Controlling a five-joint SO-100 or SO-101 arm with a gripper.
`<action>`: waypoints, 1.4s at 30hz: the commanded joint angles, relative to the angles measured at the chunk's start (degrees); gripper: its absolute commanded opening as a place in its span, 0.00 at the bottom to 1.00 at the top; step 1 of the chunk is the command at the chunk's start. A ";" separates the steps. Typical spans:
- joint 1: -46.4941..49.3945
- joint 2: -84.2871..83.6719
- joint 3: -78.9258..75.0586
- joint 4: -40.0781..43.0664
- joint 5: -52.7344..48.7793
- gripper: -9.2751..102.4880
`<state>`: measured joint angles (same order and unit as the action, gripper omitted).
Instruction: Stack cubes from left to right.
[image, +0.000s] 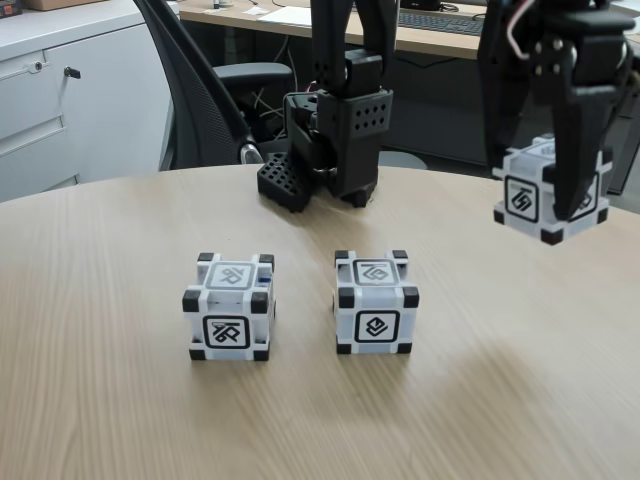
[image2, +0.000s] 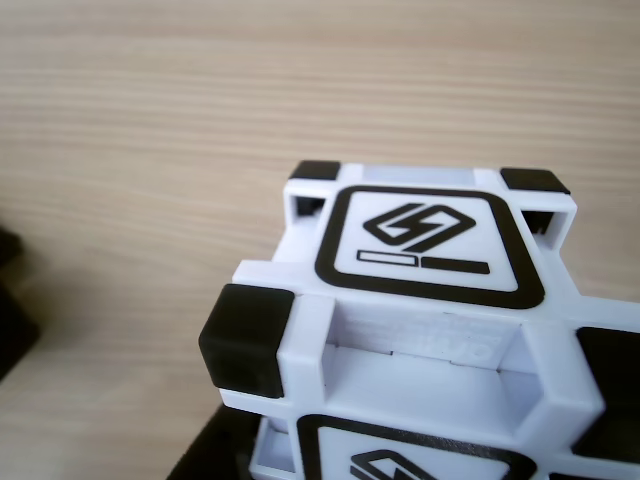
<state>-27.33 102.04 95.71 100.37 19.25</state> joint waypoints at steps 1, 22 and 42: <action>3.52 5.10 -1.23 0.44 1.49 0.08; 33.49 8.44 -0.53 0.00 -7.65 0.08; 56.78 7.56 -0.26 -0.26 -18.37 0.08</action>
<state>27.16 107.84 95.80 100.81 1.85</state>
